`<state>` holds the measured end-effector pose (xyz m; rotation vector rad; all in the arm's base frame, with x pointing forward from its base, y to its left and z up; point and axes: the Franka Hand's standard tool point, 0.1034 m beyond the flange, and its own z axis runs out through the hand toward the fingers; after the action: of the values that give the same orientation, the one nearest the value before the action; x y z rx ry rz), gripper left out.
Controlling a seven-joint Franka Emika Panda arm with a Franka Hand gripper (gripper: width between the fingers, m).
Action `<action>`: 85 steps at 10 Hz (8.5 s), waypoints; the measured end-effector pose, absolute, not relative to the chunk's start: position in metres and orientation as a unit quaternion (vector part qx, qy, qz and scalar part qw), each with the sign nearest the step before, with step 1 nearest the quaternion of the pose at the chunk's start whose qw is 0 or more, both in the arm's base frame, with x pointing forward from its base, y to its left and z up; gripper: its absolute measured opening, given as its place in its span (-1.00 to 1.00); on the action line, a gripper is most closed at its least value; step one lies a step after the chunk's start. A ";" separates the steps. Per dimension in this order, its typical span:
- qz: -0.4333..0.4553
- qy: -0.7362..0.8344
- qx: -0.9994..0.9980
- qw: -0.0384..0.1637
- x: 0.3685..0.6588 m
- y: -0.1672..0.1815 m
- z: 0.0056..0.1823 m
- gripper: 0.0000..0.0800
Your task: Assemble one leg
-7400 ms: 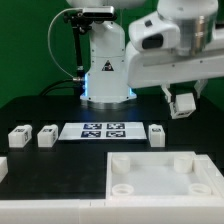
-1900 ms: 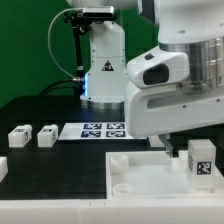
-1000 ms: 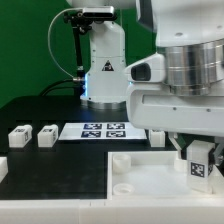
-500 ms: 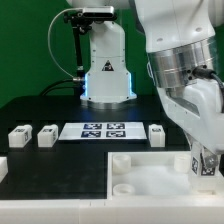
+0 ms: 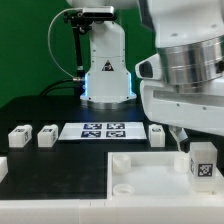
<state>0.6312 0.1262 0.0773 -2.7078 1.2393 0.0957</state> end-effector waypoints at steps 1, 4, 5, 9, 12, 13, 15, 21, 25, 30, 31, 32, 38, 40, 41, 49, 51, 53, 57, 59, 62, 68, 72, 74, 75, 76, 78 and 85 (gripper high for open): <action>0.029 0.374 -0.923 0.085 0.631 0.126 0.076 0.62; 0.001 0.124 -0.991 0.054 0.633 0.119 0.076 0.62; -0.008 0.058 -0.998 0.036 0.635 0.120 0.078 0.62; -0.025 -0.007 -0.999 0.038 0.639 0.118 0.076 0.00; -0.018 0.149 -0.988 0.043 0.639 0.116 0.076 -0.27; -0.010 0.280 -0.959 0.053 0.639 0.113 0.076 -0.27; 0.013 0.451 -0.889 0.074 0.639 0.112 0.076 -0.27; 0.051 0.674 -0.732 0.086 0.636 0.122 0.074 -0.26; 0.031 0.419 -0.904 0.078 0.633 0.121 0.076 0.60; -0.021 0.117 -0.992 0.048 0.636 0.126 0.078 0.62; -0.030 0.013 -0.999 0.040 0.641 0.123 0.079 0.62; -0.038 -0.034 -0.998 0.039 0.643 0.121 0.079 0.62; -0.023 0.239 -0.969 0.054 0.642 0.121 0.078 -0.22; -0.009 0.374 -0.925 0.070 0.642 0.117 0.078 -0.22; 0.001 0.461 -0.883 0.084 0.642 0.114 0.076 -0.22; 0.037 0.620 -0.776 0.108 0.637 0.112 0.073 0.38; 0.037 0.461 -0.884 0.075 0.636 0.118 0.076 0.55; 0.024 0.351 -0.933 0.079 0.637 0.116 0.075 0.62; -0.001 0.052 -0.997 0.051 0.637 0.114 0.075 0.62; -0.003 0.021 -0.999 0.050 0.637 0.113 0.075 0.62; -0.001 0.068 -0.996 0.051 0.637 0.113 0.074 0.06; 0.029 0.444 -0.893 0.071 0.637 0.113 0.075 -0.27; 0.056 0.654 -0.750 0.074 0.638 0.115 0.076 -0.27; 0.067 0.741 -0.664 0.076 0.640 0.115 0.076 -0.27; 0.073 0.779 -0.618 0.077 0.641 0.116 0.077 -0.27; 0.075 0.812 -0.574 0.075 0.642 0.115 0.077 -0.27; 0.074 0.843 -0.529 0.070 0.643 0.109 0.077 -0.27; 0.069 0.828 -0.551 0.069 0.639 0.119 0.079 0.61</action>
Offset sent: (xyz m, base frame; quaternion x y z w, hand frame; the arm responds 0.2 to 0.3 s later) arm 0.0168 -0.0219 0.0003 -0.1617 0.1175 -0.5204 0.8302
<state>0.6393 0.1186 0.0791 -1.6598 2.4935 0.2082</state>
